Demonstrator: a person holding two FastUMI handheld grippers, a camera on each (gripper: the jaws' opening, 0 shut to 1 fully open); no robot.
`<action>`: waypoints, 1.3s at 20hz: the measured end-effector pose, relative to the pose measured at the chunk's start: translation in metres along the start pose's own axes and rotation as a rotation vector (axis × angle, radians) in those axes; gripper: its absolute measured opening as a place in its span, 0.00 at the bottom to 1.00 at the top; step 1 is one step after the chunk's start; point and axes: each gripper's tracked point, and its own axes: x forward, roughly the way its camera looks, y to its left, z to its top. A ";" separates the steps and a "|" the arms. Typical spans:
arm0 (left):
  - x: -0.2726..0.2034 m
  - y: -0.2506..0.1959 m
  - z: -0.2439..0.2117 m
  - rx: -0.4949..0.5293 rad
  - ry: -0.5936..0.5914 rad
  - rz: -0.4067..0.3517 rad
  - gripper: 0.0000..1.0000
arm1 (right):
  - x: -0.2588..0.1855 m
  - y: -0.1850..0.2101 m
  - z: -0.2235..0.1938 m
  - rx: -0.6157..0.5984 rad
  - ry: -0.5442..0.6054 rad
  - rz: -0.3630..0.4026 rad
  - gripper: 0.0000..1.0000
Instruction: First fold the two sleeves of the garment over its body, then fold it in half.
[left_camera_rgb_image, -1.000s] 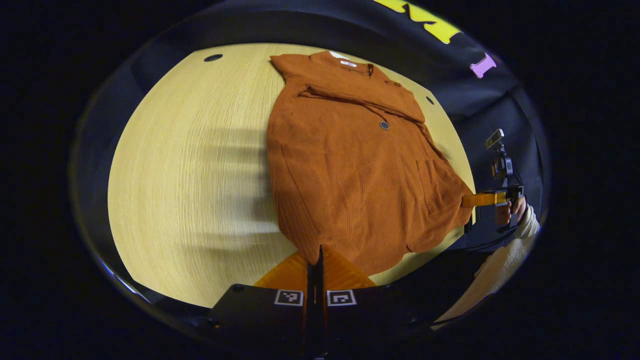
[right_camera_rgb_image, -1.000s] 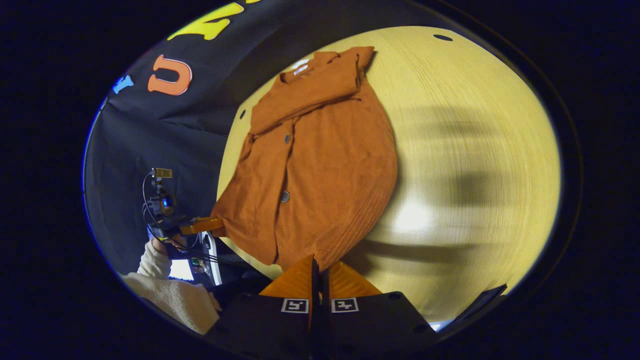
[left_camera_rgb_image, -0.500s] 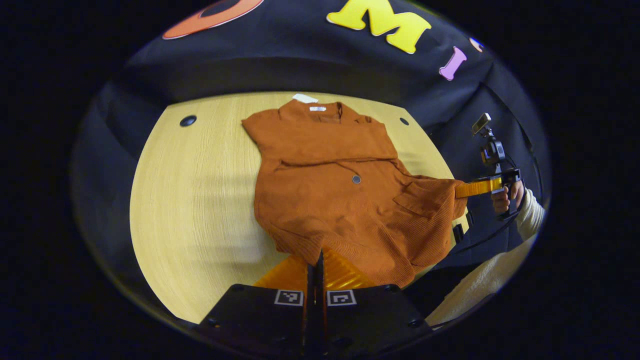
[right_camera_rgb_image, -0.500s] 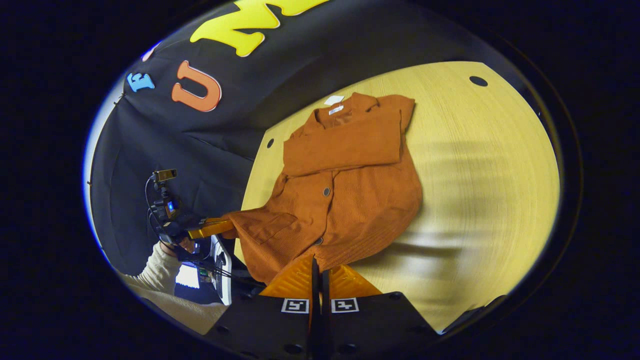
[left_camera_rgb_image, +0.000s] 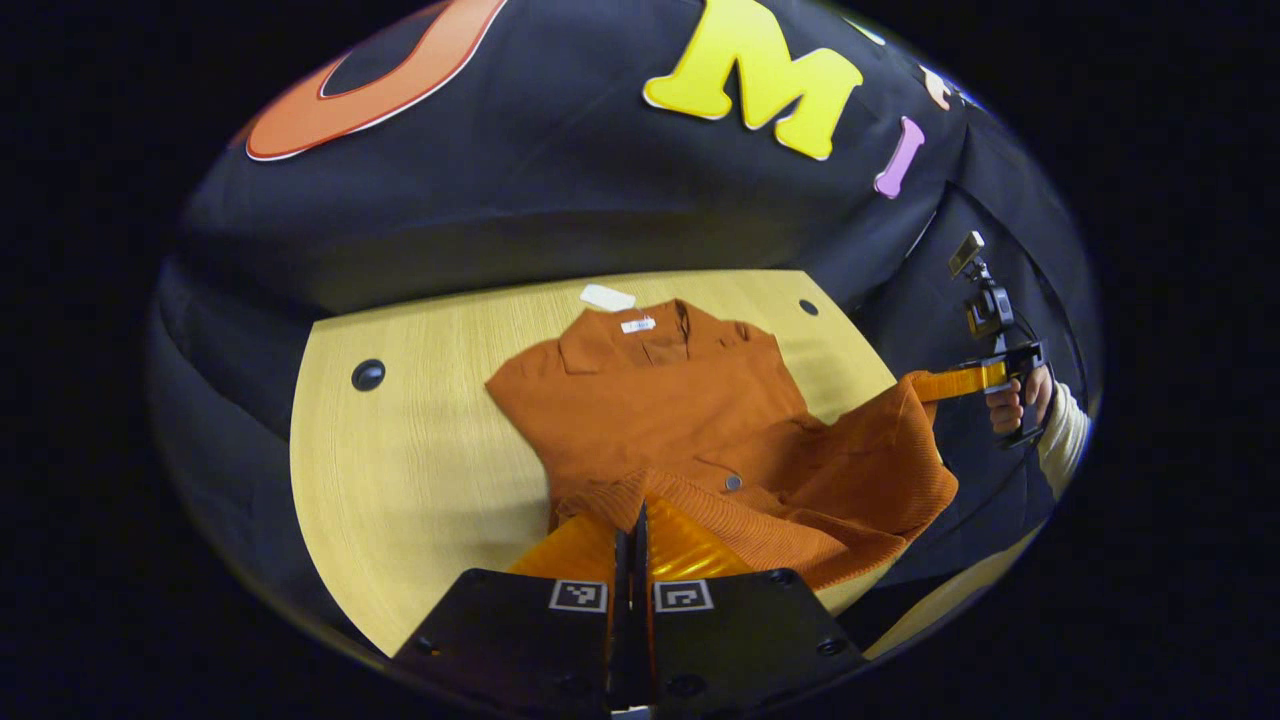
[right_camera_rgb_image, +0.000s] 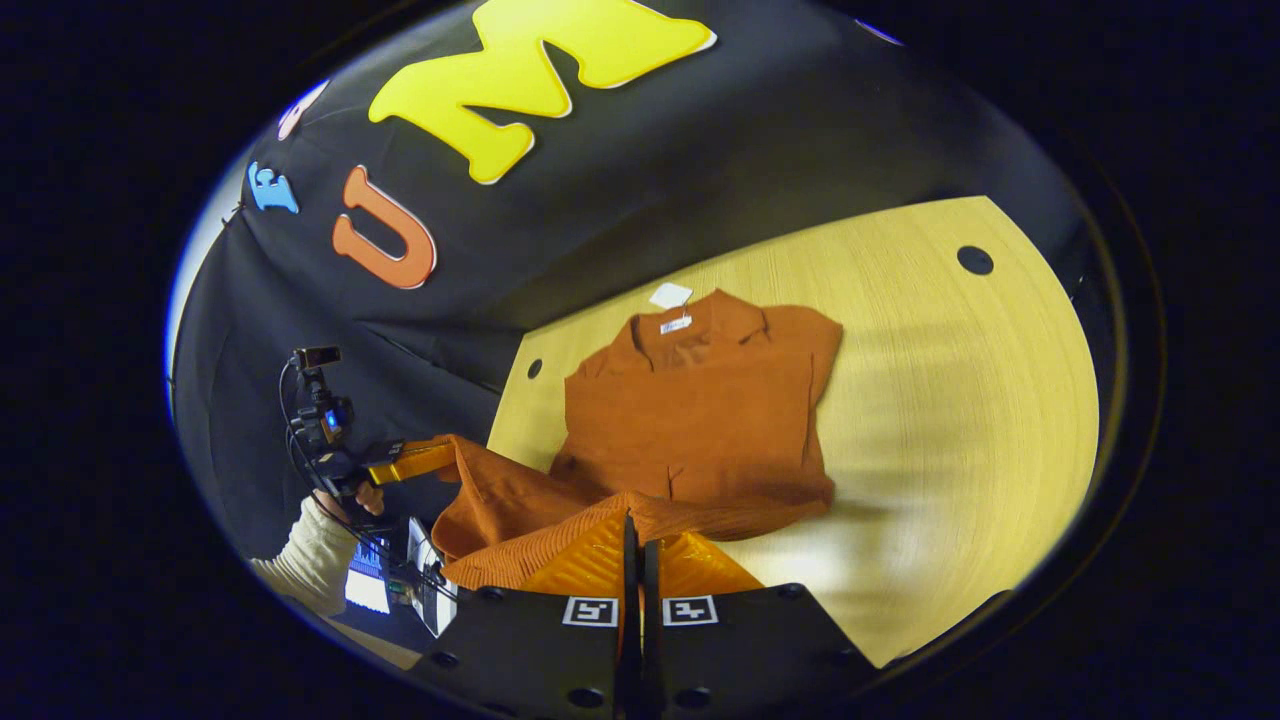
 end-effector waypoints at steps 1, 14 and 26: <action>0.009 0.007 0.009 -0.016 -0.018 -0.002 0.03 | 0.007 0.001 0.012 0.002 -0.017 -0.005 0.01; 0.163 0.090 0.059 -0.599 -0.203 -0.101 0.03 | 0.131 -0.091 0.123 0.302 -0.188 -0.054 0.02; 0.192 0.121 0.061 -1.278 -0.443 -0.175 0.05 | 0.172 -0.150 0.135 0.783 -0.305 -0.046 0.05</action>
